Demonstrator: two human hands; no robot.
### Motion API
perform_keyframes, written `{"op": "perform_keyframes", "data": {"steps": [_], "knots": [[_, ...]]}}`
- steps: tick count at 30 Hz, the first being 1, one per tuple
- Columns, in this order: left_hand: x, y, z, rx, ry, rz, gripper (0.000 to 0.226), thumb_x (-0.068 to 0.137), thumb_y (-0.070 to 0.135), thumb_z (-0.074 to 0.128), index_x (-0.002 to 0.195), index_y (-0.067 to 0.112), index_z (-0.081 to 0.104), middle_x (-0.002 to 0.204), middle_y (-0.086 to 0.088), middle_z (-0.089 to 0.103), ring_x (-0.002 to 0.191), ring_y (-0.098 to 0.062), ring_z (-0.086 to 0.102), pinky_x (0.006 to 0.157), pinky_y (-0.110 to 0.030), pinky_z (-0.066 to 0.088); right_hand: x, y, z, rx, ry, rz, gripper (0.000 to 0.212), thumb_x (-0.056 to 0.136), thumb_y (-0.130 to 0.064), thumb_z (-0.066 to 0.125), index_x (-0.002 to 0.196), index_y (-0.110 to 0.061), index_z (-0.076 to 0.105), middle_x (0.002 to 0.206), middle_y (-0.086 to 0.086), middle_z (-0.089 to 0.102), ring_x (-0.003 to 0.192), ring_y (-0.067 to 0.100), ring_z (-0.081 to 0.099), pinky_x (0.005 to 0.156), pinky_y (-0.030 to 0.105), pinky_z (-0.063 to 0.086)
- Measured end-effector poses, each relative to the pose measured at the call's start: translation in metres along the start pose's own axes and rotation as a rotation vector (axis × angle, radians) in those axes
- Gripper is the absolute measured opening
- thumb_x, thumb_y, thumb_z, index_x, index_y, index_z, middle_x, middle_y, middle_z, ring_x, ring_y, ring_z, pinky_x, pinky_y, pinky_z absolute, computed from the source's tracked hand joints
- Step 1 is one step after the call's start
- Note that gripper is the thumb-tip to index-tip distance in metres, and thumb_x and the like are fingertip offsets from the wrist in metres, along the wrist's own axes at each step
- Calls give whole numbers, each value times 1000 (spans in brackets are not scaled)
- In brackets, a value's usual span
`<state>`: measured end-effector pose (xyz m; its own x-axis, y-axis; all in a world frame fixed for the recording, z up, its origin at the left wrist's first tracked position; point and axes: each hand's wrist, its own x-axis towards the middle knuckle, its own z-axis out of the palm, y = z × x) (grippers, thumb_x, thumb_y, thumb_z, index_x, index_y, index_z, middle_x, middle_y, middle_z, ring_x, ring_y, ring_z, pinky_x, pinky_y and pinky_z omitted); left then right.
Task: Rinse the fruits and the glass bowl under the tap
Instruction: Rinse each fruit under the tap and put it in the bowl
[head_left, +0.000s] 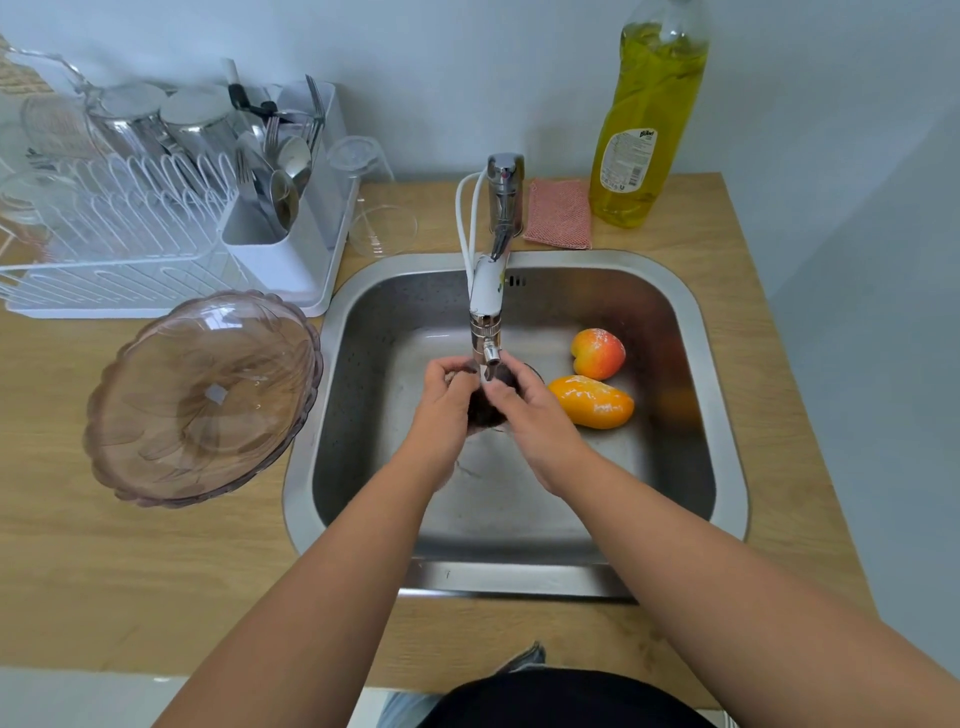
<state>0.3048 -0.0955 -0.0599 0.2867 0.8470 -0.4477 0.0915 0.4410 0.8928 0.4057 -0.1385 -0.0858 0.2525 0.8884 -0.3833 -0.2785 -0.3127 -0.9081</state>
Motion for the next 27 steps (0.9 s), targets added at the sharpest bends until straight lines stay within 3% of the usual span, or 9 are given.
{"op": "perform_keyframes", "data": {"steps": [2, 5, 8, 11, 14, 16, 19, 23, 27], "knots": [[-4, 0, 0, -12, -51, 9, 18, 101, 5, 41, 108, 21, 44, 106, -10, 58, 91, -20, 63, 84, -45, 61, 3, -6, -1, 11, 62, 0, 52, 81, -43, 56, 128, -19, 61, 126, 8, 66, 119, 25, 61, 105, 50, 46], [-10, -4, 6, -36, -39, 52, 23, 101, 3, 36, 102, 25, 43, 102, -8, 57, 86, -17, 61, 67, -30, 60, 5, -11, 1, 45, 127, -15, 32, 86, -41, 54, 105, -21, 69, 113, 14, 70, 111, 33, 63, 98, 51, 50], [-8, -10, 8, 24, 62, 100, 21, 102, 11, 35, 99, 29, 46, 104, -11, 56, 88, -21, 57, 65, -33, 57, 5, -5, 1, 59, 98, -7, 17, 94, -30, 54, 104, -25, 67, 118, 14, 68, 108, 28, 63, 88, 39, 54], [-6, -10, 4, 87, 101, 119, 15, 98, 28, 40, 92, 36, 50, 106, -11, 55, 98, -30, 57, 81, -56, 59, 3, 4, -10, 109, -50, 2, 38, 93, -22, 56, 131, -19, 59, 132, 8, 62, 123, 20, 57, 102, 35, 47], [-5, -7, 3, 89, 124, 91, 18, 98, 43, 44, 81, 41, 51, 101, -6, 59, 101, -32, 62, 83, -64, 57, 4, 10, -19, 152, -158, 3, 64, 85, -19, 60, 146, -13, 43, 144, 7, 53, 134, 21, 48, 113, 37, 37], [-5, -6, 7, 30, 139, 48, 15, 103, 40, 45, 91, 31, 49, 100, -6, 60, 99, -30, 66, 77, -56, 61, 4, 7, -19, 139, -140, 9, 63, 86, -20, 60, 147, -14, 42, 144, 6, 52, 134, 21, 48, 114, 38, 37], [-6, -11, 13, -10, 110, 50, 15, 107, 30, 42, 101, 17, 42, 110, -14, 56, 99, -29, 65, 64, -40, 63, 5, -1, -13, 37, 34, -38, 37, 94, -29, 55, 129, -20, 61, 131, 6, 63, 124, 21, 57, 108, 39, 44], [-14, -17, 20, -70, 90, 77, 10, 108, 21, 39, 99, 25, 42, 115, -10, 55, 101, -23, 62, 70, -39, 61, 7, -10, -4, -22, 201, -27, 40, 102, -36, 35, 112, -20, 70, 115, 7, 70, 109, 23, 65, 101, 45, 49], [-12, -17, 26, -226, 190, 83, 29, 108, 19, 33, 98, 32, 57, 113, -10, 61, 95, -23, 63, 64, -35, 59, 2, -6, -5, -60, 106, -12, 35, 100, -41, 36, 124, -30, 59, 133, 1, 58, 124, 17, 54, 110, 43, 40]]}}
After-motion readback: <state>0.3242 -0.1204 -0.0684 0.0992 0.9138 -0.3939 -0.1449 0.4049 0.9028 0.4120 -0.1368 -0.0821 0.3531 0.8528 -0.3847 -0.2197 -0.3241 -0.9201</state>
